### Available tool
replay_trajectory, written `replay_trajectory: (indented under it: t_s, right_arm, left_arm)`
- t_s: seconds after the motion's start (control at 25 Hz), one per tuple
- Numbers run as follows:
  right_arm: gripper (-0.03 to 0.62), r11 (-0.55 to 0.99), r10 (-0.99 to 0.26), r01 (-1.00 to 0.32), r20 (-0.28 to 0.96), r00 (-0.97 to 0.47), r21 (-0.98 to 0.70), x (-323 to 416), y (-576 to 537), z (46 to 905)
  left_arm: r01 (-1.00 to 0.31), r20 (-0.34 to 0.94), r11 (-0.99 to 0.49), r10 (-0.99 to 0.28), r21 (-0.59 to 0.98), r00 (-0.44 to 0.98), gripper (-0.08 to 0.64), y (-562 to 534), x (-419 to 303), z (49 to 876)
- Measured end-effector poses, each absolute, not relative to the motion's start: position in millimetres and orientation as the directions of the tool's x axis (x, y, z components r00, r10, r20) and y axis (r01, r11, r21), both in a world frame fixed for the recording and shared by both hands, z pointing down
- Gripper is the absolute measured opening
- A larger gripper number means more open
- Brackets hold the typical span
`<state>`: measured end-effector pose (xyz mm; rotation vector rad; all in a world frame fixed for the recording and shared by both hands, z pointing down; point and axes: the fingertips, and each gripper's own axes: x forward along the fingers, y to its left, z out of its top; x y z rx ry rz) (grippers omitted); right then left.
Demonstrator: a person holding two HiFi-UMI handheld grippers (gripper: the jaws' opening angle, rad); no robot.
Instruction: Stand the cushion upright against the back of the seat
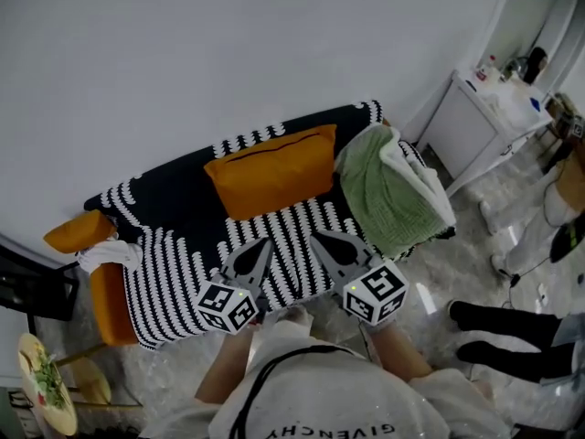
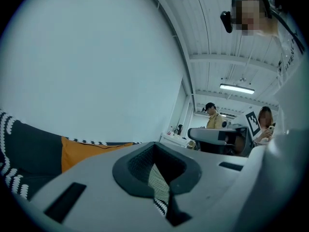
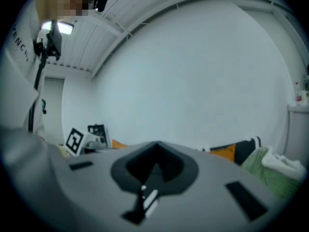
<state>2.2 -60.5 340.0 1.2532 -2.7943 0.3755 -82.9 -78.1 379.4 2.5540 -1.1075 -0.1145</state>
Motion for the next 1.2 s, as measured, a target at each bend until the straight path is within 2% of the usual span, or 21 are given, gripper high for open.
replay_trajectory:
  t_s: [0.52,1.2]
  right_arm:
    - [0.017,0.628,-0.734,-0.747,0.154,-0.662,-0.217,-0.7,-49.1,348.0]
    - [0.017,0.697,-0.661,-0.684,0.175,-0.730,-0.215,-27.5,-41.5,358.2]
  left_arm:
    - [-0.708,0.073,-0.600,-0.742,0.372,0.667,0.025,-70.6,-98.3,386.8]
    - [-0.725,0.104,-0.582,-0.749,0.368,0.654,0.025,-71.0,-120.1,390.2]
